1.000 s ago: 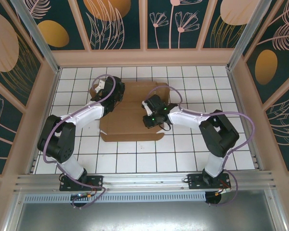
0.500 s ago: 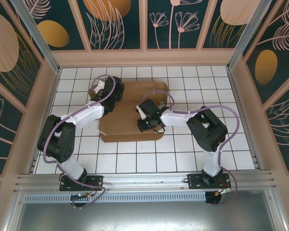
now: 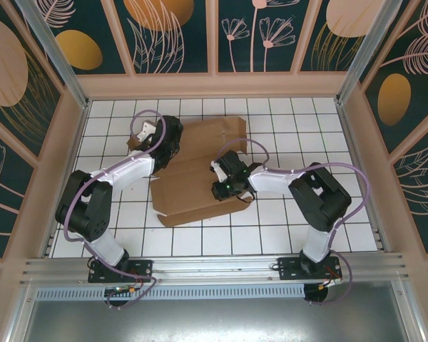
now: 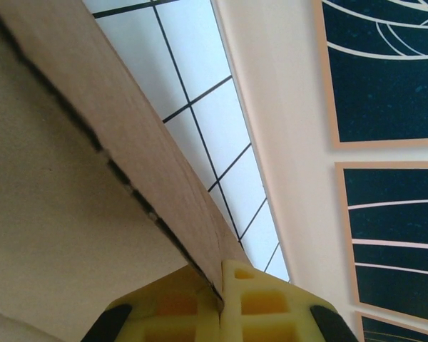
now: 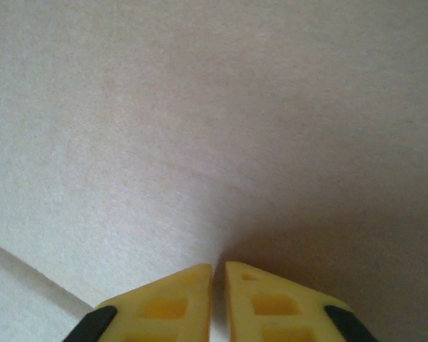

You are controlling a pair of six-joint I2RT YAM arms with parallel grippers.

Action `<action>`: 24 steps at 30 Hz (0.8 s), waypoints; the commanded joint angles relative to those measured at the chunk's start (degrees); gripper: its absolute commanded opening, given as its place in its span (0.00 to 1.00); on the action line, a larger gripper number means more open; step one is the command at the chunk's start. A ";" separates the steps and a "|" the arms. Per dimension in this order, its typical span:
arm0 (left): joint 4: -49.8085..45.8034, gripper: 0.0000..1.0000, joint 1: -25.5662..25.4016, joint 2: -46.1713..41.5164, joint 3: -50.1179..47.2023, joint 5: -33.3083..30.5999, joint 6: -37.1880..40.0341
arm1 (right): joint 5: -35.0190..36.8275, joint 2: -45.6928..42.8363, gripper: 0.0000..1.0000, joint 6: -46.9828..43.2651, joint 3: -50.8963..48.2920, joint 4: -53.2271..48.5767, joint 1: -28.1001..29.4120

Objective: Fold the paper box

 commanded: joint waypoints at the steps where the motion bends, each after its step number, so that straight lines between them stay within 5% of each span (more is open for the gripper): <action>1: -0.10 0.00 -0.57 -1.55 -4.17 -0.61 1.45 | -0.16 -6.95 0.20 1.17 1.08 -3.07 -2.11; 11: 11.67 0.00 -1.43 -5.89 -12.64 -0.41 2.72 | -2.01 -24.76 0.34 20.87 -0.01 11.04 -14.09; 24: 24.22 0.00 -1.71 -9.63 -19.61 -0.15 7.51 | -1.67 -17.70 0.41 43.35 5.67 14.58 -15.20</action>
